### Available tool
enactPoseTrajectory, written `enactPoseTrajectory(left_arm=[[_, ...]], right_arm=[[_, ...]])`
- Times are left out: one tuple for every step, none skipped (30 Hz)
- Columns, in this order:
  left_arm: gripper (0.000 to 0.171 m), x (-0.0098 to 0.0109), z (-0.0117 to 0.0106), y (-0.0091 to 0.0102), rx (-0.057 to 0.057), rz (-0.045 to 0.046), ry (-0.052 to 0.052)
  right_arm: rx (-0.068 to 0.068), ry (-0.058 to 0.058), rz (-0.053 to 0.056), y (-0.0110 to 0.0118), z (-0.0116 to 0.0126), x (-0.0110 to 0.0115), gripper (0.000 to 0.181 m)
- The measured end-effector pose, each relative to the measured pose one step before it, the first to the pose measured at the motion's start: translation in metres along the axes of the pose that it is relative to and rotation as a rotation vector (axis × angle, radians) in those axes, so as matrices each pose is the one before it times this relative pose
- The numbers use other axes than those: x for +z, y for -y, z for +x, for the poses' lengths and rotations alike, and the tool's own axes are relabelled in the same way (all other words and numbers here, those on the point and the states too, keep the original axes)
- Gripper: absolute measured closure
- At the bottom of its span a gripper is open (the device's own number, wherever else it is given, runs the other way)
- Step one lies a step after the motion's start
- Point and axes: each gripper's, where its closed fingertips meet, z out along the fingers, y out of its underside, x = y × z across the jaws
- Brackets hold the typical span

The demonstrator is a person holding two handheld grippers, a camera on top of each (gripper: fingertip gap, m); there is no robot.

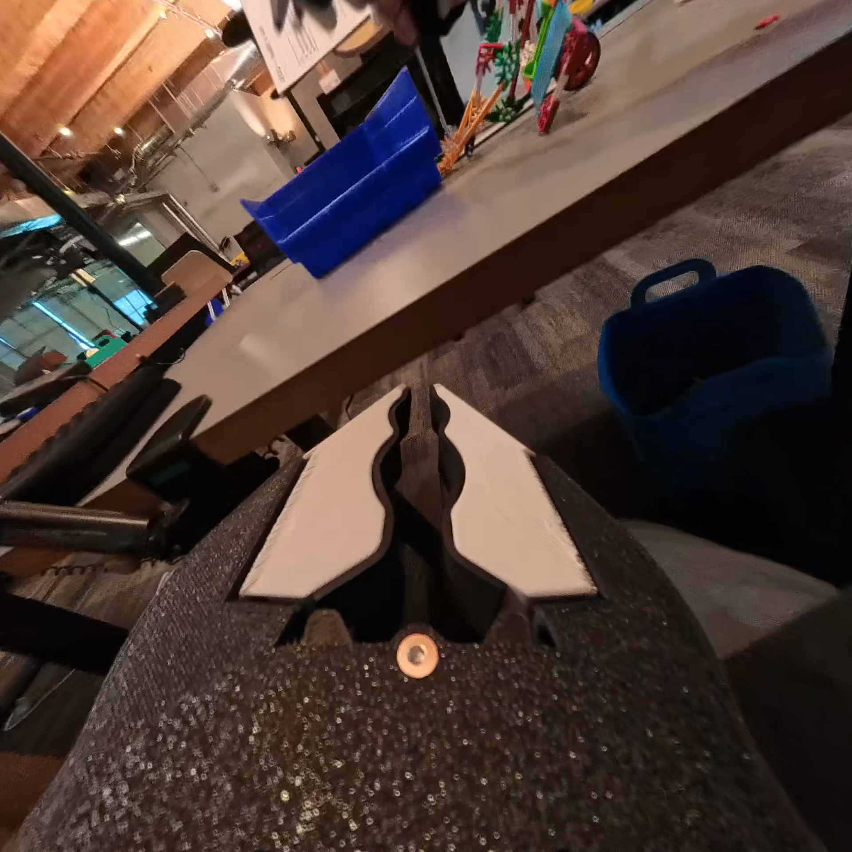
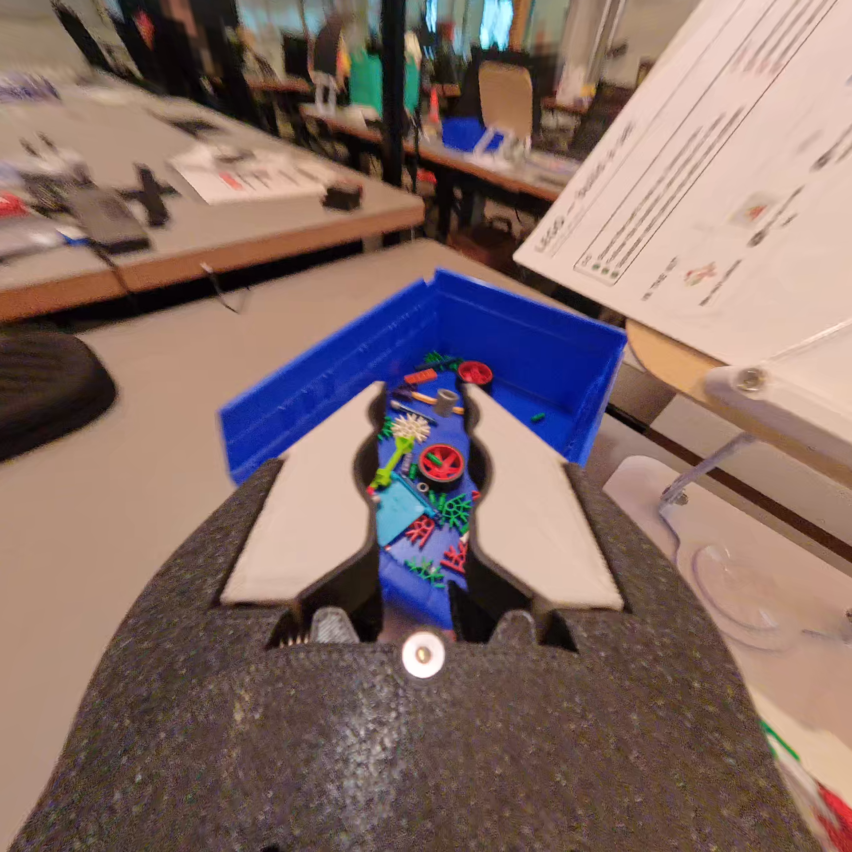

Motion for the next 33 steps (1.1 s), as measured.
enactPoseTrajectory(left_arm=[[0.165, -0.00606, 0.00801, -0.00137, -0.0072, 0.00238, -0.0273], [0.165, -0.00414, 0.01194, -0.0005, -0.0037, -0.00923, -0.0362], [0.165, -0.00167, 0.01583, -0.00021, 0.0136, -0.00673, -0.0383], [0.165, 0.00049, 0.01669, 0.00111, 0.0151, -0.00829, -0.0401], [0.165, 0.00302, 0.01806, 0.00205, 0.008, -0.00071, -0.0555], [0.164, 0.00109, 0.01848, 0.00359, 0.0071, 0.00265, -0.06], [0.164, 0.00081, 0.01271, 0.00406, 0.0074, 0.00836, -0.0381], [0.164, 0.00002, 0.00965, 0.00444, -0.0039, 0.01067, -0.0326], [0.163, -0.00052, 0.0073, 0.00248, -0.0189, 0.00642, -0.0396], [0.163, -0.00375, 0.00193, 0.00348, -0.0293, 0.01072, -0.018], [0.163, -0.00555, -0.00176, 0.00311, -0.0286, 0.01643, -0.0056], [0.163, -0.00435, -0.00636, 0.00058, -0.0215, -0.0014, -0.0018], [0.162, -0.00442, -0.00921, -0.00442, -0.0198, -0.00897, 0.007], [0.161, -0.0053, -0.01231, -0.0063, -0.0206, -0.01773, 0.0121], [0.157, -0.00692, -0.01567, -0.0077, -0.0097, -0.02409, 0.0232], [0.154, -0.0031, -0.02209, -0.01158, -0.0032, -0.0376, 0.0406], [0.151, 0.00023, -0.02263, -0.01619, -0.0077, -0.05243, 0.0346], [0.144, 0.00406, -0.02108, -0.01911, -0.015, -0.05335, 0.0123], [0.138, 0.00845, -0.02002, -0.02089, -0.0261, -0.05767, 0.0049], [0.135, 0.0133, -0.0188, -0.0241, -0.0315, -0.06377, -0.0019], [0.129, 0.01839, -0.0168, -0.02605, -0.0241, -0.0796, -0.0184], [0.119, 0.02108, -0.01554, -0.02488, -0.0326, -0.08448, -0.0183], [0.115, 0.02375, -0.01577, -0.0196, -0.0509, -0.06213, -0.0192], [0.116, 0.02718, -0.01727, -0.01879, -0.0763, -0.05438, -0.0112], [0.115, 0.03119, -0.01482, -0.02004, -0.0712, -0.06207, -0.0323], [0.111, 0.03339, -0.01558, -0.02036, -0.061, -0.06439, -0.026], [0.106, 0.03564, -0.02004, -0.02314, -0.045, -0.08431, 0.0024], [0.1, 0.03553, -0.0188, -0.01888, -0.0524, -0.06726, 0.0057], [0.096, 0.03313, -0.01766, -0.0132, -0.054, -0.03839, 0.0029], [0.094, 0.03198, -0.0181, -0.01201, -0.0268, -0.03598, 0.0157], [0.087, 0.03166, -0.02087, -0.01398, 0.0044, -0.05726, 0.0396], [0.077, 0.03067, -0.02184, -0.01329, 0.0189, -0.06527, 0.0644], [0.066, 0.02729, -0.0156, -0.00929, 0.043, -0.0462, 0.0471]], right_arm=[[-0.0106, -0.0181, -0.0541, -0.00947, 0.00387, 0.01871, 0.139], [-0.0049, -0.0081, -0.0192, -0.00506, 0.00119, 0.01249, 0.13], [-0.0018, 0.003, -0.0077, -0.00344, -0.00138, 0.00699, 0.129], [-0.002, -0.0043, -0.0004, -0.00179, -0.0013, 0.0017, 0.129], [-0.0082, -0.0031, 0.017, 0.00106, -0.00265, -0.00273, 0.129], [-0.0149, 0.0028, 0.0177, 0.00124, -0.00428, -0.00421, 0.129], [-0.0221, 0.0064, 0.0027, -0.00126, -0.00465, -0.00383, 0.129], [-0.0194, 0.0026, -0.0035, -0.0034, -0.00391, -0.00411, 0.129], [-0.0087, 0.0076, -0.0003, -0.00442, -0.00522, -0.0049, 0.129], [-0.0073, 0.018, 0.0, -0.00515, -0.00751, -0.00548, 0.129], [-0.0141, 0.007, 0.0051, -0.00478, -0.00658, -0.00613, 0.129], [-0.0199, 0.0027, 0.0111, -0.004, -0.00676, -0.00567, 0.129], [-0.0193, 0.0155, 0.0114, -0.00348, -0.00882, -0.00482, 0.129], [-0.0232, 0.0082, 0.0259, -0.00116, -0.00773, -0.00438, 0.13], [-0.0318, -0.0051, 0.0237, -0.00157, -0.00582, -0.00278, 0.132], [-0.0353, -0.0012, 0.008, -0.00362, -0.00572, -0.0004, 0.132], [-0.0331, -0.0038, 0.0032, -0.00348, -0.00436, 0.00087, 0.132], [-0.0335, -0.003, 0.0021, -0.00196, -0.00359, 0.00143, 0.132], [-0.0254, 0.0065, -0.01, -0.00203, -0.00435, 0.00213, 0.132], [-0.0151, 0.0116, -0.0104, -0.0011, -0.00559, 0.00228, 0.132], [-0.0349, 0.007, 0.0014, 0.0008, -0.00601, 0.00116, 0.134], [-0.0471, -0.01, 0.0007, -0.00045, -0.00334, 0.00045, 0.136], [-0.0365, -0.0139, -0.0064, -0.00248, -0.00186, -0.00006, 0.136], [-0.011, -0.0011, -0.0008, -0.00244, -0.00267, 0.00016, 0.136], [0.0088, 0.0077, -0.0029, -0.00151, -0.00307, 0.00095, 0.136], [0.008, 0.0003, -0.0015, -0.00026, -0.00191, 0.00155, 0.136], [0.0007, 0.0018, -0.0019, -0.0005, -0.00295, 0.00232, 0.137], [-0.0094, 0.0155, -0.0039, -0.00171, -0.00621, 0.00265, 0.138], [-0.024, 0.0086, 0.0012, -0.00201, -0.00603, 0.0022, 0.138], [-0.0266, -0.0038, -0.0034, -0.00261, -0.00339, 0.00221, 0.138], [-0.0125, 0.0017, -0.0056, -0.00202, -0.00264, 0.00205, 0.141], [0.0019, 0.0029, 0.0093, 0.00068, -0.00185, 0.00137, 0.142], [0.004, 0.0008, 0.0113, 0.00063, -0.0011, 0.00176, 0.143]])
